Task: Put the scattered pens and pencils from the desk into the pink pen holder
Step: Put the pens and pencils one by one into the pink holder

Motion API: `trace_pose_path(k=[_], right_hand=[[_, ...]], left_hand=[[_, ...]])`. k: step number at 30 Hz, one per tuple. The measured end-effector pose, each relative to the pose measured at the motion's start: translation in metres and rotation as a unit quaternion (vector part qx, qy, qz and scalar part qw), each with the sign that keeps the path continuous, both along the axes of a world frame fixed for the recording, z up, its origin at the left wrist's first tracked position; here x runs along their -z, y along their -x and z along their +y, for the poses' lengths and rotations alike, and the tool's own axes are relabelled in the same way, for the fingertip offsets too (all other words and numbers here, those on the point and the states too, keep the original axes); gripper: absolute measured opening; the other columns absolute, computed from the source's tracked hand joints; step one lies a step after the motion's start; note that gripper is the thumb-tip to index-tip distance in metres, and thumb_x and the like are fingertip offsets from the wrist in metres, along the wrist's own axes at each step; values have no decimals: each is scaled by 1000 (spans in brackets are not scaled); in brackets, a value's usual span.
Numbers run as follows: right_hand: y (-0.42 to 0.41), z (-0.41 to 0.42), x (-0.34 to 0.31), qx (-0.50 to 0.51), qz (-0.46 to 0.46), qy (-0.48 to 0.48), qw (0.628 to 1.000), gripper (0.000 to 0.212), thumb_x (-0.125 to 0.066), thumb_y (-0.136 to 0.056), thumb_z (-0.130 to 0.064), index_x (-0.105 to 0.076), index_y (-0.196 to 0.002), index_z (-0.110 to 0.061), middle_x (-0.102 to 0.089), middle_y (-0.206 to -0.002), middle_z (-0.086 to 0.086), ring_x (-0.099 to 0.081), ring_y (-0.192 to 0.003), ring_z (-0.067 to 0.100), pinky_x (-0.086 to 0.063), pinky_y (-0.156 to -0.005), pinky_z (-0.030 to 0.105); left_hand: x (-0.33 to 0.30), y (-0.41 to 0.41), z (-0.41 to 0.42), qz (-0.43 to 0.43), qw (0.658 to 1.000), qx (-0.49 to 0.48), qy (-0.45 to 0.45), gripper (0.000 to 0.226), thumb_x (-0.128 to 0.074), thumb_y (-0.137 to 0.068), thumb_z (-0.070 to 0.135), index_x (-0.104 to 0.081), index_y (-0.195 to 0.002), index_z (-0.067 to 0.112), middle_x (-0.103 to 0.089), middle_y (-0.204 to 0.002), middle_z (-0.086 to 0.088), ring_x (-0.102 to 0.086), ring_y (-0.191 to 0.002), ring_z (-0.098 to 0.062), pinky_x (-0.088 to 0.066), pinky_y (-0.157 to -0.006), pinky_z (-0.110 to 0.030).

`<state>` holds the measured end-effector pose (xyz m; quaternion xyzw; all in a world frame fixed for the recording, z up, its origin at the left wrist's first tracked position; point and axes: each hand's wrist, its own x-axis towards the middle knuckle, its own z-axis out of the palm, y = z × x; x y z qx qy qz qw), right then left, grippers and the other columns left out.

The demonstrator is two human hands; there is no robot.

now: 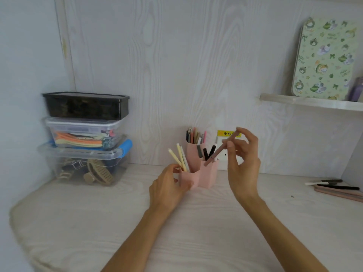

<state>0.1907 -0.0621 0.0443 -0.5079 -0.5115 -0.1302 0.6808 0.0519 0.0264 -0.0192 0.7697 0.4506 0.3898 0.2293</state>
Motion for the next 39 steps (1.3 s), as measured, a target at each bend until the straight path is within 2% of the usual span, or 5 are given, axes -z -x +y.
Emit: trace_pose_path(k=[6,18,25,29,39], right_hand=[[-14,29,-8,142,-96,69,983,28,-45,-96,-25,-41,-123,-28,-65,-102,1,-54,-94,8,-41,-77,26],[-28,37,37,115,-137,160,971,34,-59,-89,-25,-57,-123,-27,-55,-126,-3,-37,-120,10,-40,-101,36],[-45,19,40,79,-167,240,953,45,-47,-93,-38,-35,-137,-40,-35,-145,-11,-32,-132,10,-36,-103,32],[-71,-10,37,79,-156,245,954,41,-50,-92,-36,-43,-132,-38,-46,-131,-14,-38,-116,-1,-35,-95,22],[-228,-113,61,213,-70,422,878,25,-53,-89,-11,-63,-110,-21,-62,-114,6,-51,-112,24,-41,-90,31]], left_hand=[[3,2,2,-1,1000,2,-5,49,-69,-75,48,-51,-118,31,-59,-118,11,-61,-94,-9,-45,-72,-25],[4,2,2,6,1000,14,-23,54,-68,-76,47,-50,-123,30,-58,-122,11,-61,-99,-11,-48,-76,-30],[1,7,-5,23,997,-12,-68,25,-68,-78,40,-46,-81,27,-54,-77,14,-54,-70,-9,-37,-53,-19],[-4,2,-18,64,993,8,-95,9,-62,-83,39,-58,-85,31,-60,-80,16,-58,-72,-7,-46,-62,-24],[-11,-149,-81,129,970,195,-74,17,-56,-89,33,-61,-105,34,-63,-104,19,-59,-89,0,-44,-75,-21]])
